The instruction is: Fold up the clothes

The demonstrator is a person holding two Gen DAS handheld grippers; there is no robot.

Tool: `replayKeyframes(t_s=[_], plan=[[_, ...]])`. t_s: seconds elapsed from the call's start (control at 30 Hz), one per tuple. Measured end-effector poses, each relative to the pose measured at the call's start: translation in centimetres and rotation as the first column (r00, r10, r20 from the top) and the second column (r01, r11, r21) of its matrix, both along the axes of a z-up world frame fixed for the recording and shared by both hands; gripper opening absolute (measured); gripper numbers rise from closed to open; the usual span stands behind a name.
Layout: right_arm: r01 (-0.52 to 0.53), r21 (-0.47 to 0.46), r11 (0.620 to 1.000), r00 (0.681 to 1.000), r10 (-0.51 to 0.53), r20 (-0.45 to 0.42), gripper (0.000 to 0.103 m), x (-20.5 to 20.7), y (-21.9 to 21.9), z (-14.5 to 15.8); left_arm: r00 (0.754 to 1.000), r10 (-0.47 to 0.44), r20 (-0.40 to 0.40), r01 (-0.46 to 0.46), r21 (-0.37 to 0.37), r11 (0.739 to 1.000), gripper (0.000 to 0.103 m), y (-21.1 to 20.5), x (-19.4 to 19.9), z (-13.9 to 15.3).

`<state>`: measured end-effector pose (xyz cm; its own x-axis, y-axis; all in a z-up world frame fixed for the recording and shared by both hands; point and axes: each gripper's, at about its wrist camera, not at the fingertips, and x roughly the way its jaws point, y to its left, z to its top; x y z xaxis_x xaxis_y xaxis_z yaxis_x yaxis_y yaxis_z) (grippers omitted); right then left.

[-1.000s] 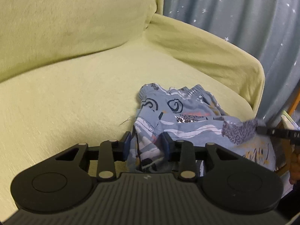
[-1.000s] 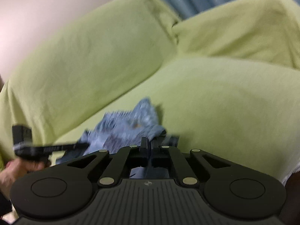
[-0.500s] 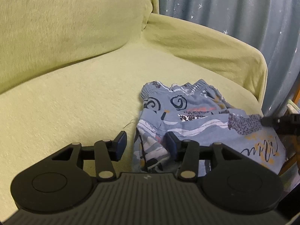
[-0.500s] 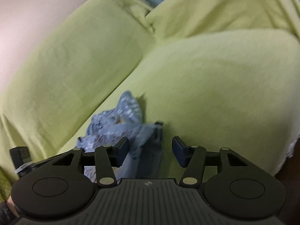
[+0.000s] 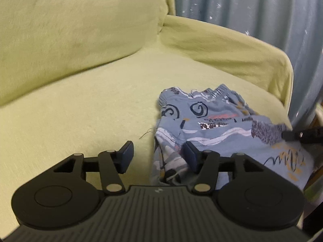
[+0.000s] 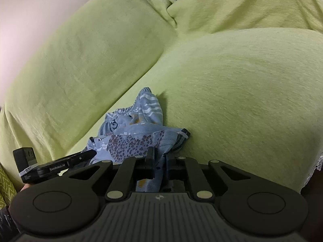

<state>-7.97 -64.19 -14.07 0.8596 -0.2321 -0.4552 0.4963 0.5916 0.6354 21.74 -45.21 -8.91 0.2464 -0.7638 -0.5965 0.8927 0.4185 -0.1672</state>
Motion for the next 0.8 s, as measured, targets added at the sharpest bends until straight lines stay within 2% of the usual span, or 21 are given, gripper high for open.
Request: replayKeyframes(t_s=[0.07,0.13,0.2,0.27,0.33,0.47,0.53,0.6,0.67,0.8], plan=[[-0.001,-0.009,1.000,1.000,0.001,-0.002,0.007,0.1,0.1,0.1,0.998,-0.009,-0.057,0.009,-0.006,1.000,0.045,0.1,0.4,0.1],[-0.002,-0.013,1.000,1.000,0.002,-0.002,0.006,0.2,0.1,0.1,0.994,-0.024,-0.105,0.023,-0.011,1.000,0.021,0.3,0.7,0.3],[0.001,-0.014,1.000,1.000,-0.001,-0.001,0.005,0.4,0.1,0.1,0.991,-0.034,-0.127,0.032,-0.019,0.999,0.006,0.5,0.7,0.6],[0.004,-0.029,1.000,1.000,-0.004,-0.002,0.002,0.4,0.2,0.3,0.997,-0.036,-0.070,0.035,-0.015,0.999,0.003,0.8,0.1,1.3],[0.012,-0.082,0.997,1.000,-0.012,-0.005,0.001,0.4,0.7,1.0,0.999,-0.040,-0.022,0.039,-0.043,0.998,0.002,1.2,-0.5,2.3],[0.041,-0.300,0.953,0.999,-0.030,0.040,0.000,0.1,2.5,4.6,1.000,-0.003,-0.007,0.001,-0.191,0.982,0.002,3.0,-1.0,4.7],[0.015,-0.340,0.940,1.000,-0.009,0.020,0.000,1.1,2.2,5.3,0.997,0.052,-0.050,-0.060,-0.194,0.979,0.002,3.0,-0.2,4.3],[-0.026,-0.306,0.952,0.999,0.019,-0.025,0.000,3.0,0.5,4.8,0.991,0.099,-0.095,-0.115,-0.185,0.976,0.002,2.9,0.6,3.5],[0.003,-0.265,0.964,1.000,-0.004,-0.003,0.000,3.9,-1.5,4.4,0.981,0.136,-0.139,-0.159,-0.166,0.973,0.002,2.6,1.4,2.3],[0.029,-0.307,0.951,0.999,-0.017,0.042,0.000,5.8,-3.9,5.2,0.961,0.193,-0.199,-0.235,-0.217,0.947,0.002,2.3,2.6,1.9]])
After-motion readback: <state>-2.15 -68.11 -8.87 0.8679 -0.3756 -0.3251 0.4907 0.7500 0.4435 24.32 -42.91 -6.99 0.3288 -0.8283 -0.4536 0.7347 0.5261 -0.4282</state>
